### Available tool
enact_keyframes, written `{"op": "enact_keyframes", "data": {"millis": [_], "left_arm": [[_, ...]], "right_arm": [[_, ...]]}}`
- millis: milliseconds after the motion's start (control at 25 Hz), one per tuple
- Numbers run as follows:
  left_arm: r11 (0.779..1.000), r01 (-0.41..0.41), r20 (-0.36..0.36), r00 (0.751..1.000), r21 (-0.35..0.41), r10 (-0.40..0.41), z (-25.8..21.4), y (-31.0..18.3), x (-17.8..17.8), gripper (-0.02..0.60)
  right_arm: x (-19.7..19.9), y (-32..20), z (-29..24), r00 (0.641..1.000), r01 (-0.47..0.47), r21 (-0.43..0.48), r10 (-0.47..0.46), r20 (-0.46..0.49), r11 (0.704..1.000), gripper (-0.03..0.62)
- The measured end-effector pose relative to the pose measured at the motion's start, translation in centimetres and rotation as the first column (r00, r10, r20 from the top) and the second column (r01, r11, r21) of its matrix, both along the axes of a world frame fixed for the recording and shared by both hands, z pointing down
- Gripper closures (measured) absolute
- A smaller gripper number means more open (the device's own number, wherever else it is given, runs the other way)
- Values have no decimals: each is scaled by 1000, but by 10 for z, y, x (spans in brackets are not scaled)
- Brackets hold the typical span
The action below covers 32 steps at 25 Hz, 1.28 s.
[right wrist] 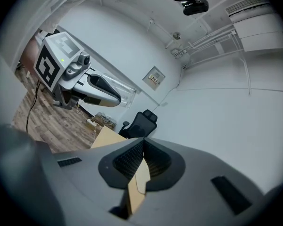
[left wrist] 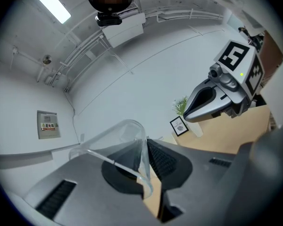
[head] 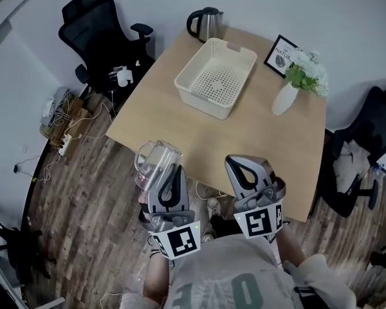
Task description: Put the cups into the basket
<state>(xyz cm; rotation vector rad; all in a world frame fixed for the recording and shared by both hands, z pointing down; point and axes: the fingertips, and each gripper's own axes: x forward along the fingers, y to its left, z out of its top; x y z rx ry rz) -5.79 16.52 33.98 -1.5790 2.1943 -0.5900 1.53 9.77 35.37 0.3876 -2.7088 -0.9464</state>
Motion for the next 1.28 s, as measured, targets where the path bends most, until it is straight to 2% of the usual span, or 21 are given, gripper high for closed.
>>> {"op": "enact_keyframes", "data": {"millis": [280,600,840,1120,1280], "left_arm": [[1000,21,-44,999,-6,-21,1,-59,-32,545],[1000,2,-37,999,4,-1,-7,-101,-50,545],[998,-60,-56,997,6,60,-7,-129,-74,545],[989,-149,-37,988,5,149,-17,-167,-107,545],[980,-197,-28,980,-23,196,-21,-192,-116,545]], "right_arm": [[-23,-66,1,1000,-12,-42,13,21,999,595],[-47,-106,-1,1000,-13,-40,14,18,999,595],[-68,-127,1,997,-71,-28,72,7,997,595],[-88,-153,-9,985,-170,-27,171,23,985,595],[-95,-169,-16,976,-212,-23,212,40,977,595]]}}
